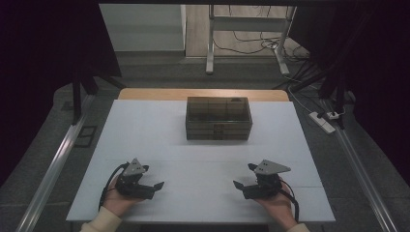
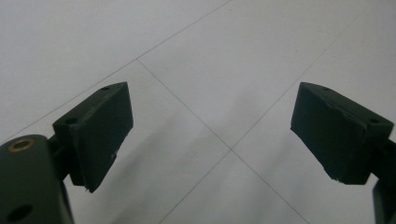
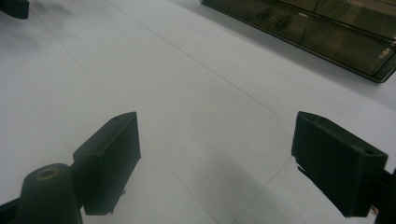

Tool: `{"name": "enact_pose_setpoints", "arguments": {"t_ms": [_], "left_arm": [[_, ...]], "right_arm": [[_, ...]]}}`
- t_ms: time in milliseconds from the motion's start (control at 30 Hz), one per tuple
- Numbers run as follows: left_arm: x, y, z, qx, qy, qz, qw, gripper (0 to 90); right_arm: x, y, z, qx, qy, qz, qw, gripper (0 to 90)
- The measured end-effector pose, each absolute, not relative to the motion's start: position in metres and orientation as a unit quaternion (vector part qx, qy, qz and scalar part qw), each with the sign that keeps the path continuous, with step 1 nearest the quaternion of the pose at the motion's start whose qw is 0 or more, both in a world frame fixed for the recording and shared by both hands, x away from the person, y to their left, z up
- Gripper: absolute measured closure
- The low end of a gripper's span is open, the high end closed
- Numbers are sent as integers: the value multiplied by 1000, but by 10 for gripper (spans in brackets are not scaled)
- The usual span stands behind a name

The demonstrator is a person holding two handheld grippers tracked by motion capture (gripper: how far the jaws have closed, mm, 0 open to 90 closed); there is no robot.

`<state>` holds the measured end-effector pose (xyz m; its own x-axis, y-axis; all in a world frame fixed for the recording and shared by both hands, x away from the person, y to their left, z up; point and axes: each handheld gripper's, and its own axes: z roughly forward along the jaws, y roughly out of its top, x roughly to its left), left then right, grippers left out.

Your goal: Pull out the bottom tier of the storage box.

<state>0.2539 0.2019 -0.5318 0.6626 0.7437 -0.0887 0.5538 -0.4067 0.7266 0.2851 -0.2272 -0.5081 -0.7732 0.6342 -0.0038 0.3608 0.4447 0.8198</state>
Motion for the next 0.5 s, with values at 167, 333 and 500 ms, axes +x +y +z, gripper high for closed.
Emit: {"name": "enact_pose_setpoints", "arguments": {"t_ms": [167, 333, 500], "left_arm": [[254, 202, -532, 830, 391, 125, 378, 127], [254, 202, -532, 831, 391, 125, 376, 127], [254, 202, -533, 831, 391, 124, 375, 127]], "right_arm": [[284, -222, -508, 288, 840, 431, 161, 153], [283, -217, -509, 281, 843, 427, 169, 155], [283, -214, -510, 274, 847, 419, 176, 155]]}}
